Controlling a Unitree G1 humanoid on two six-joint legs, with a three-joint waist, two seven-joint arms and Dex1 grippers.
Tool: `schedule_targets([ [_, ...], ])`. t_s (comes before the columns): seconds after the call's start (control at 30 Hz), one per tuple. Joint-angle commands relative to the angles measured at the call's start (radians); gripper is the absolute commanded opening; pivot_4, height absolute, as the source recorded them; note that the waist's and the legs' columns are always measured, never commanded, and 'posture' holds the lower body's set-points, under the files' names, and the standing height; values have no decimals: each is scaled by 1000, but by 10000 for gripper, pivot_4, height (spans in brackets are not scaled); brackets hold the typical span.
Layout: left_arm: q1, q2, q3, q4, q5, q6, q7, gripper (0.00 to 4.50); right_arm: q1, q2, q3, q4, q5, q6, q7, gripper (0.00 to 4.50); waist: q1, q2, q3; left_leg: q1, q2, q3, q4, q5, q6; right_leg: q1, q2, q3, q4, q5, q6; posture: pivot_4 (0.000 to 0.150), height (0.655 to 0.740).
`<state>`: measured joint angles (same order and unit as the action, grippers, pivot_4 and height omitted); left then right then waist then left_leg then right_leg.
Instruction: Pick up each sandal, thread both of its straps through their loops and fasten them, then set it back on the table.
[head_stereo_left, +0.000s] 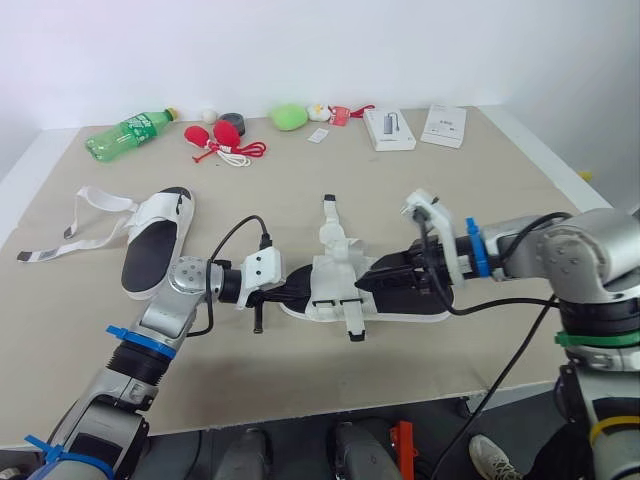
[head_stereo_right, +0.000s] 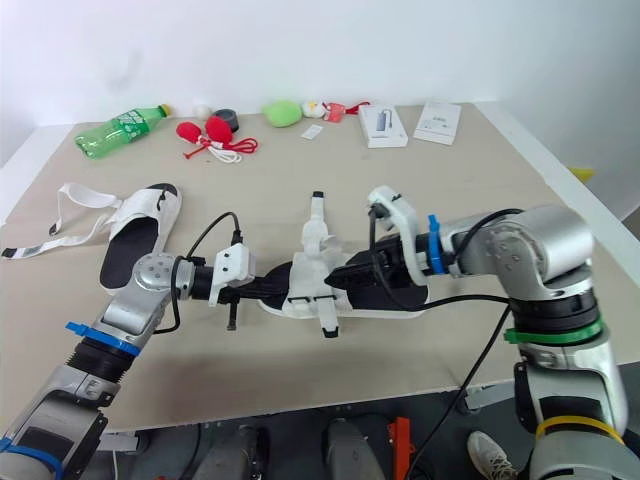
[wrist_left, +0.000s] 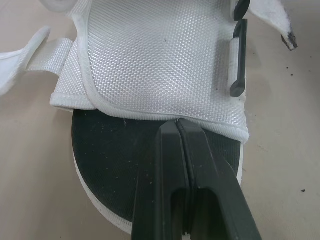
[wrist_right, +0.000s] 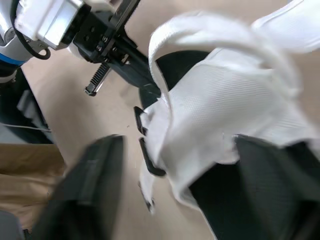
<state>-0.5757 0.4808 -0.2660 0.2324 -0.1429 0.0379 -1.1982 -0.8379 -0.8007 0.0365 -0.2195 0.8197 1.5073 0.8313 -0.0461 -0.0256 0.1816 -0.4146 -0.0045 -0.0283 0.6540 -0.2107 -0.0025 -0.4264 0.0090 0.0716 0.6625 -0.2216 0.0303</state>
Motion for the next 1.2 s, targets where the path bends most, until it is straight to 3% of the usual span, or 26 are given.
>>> schedule_targets([
  [0.03,-7,-1,-3,23,20,3,12,0,22,-40,-96,-82,90,24,50,44276,0,0,0,0,0,0,0,0,0,0,0,0,0,0,0,1500,7400],
  [0.2,-24,-5,1,41,18,5,16,0,198,-31,-157,-230,205,78,39,44276,4,-1,0,0,0,0,0,0,0,1,0,-1,0,0,0,1500,7400],
  [0.4,-29,-4,0,45,20,5,14,0,344,67,-113,-247,121,-6,-109,44276,3,-1,0,1,0,1,2,1,0,1,0,1,0,1,2,1500,7400],
  [0.8,-60,-18,14,95,44,-32,72,0,259,141,-71,-129,58,-79,-160,44276,1,-1,0,2,1,4,1,1,0,2,1,2,0,2,3,1500,7400],
  [1.13,-100,-37,24,177,65,-97,134,0,256,125,-21,-104,47,-90,-136,44276,1,-1,0,1,0,4,1,1,0,1,0,3,0,2,3,1500,7400],
  [1.2,-88,-36,19,161,59,-91,124,0,257,130,-19,-94,39,-95,-143,36347,1,-1,0,0,0,4,1,1,0,1,0,3,0,2,3,1500,7400],
])
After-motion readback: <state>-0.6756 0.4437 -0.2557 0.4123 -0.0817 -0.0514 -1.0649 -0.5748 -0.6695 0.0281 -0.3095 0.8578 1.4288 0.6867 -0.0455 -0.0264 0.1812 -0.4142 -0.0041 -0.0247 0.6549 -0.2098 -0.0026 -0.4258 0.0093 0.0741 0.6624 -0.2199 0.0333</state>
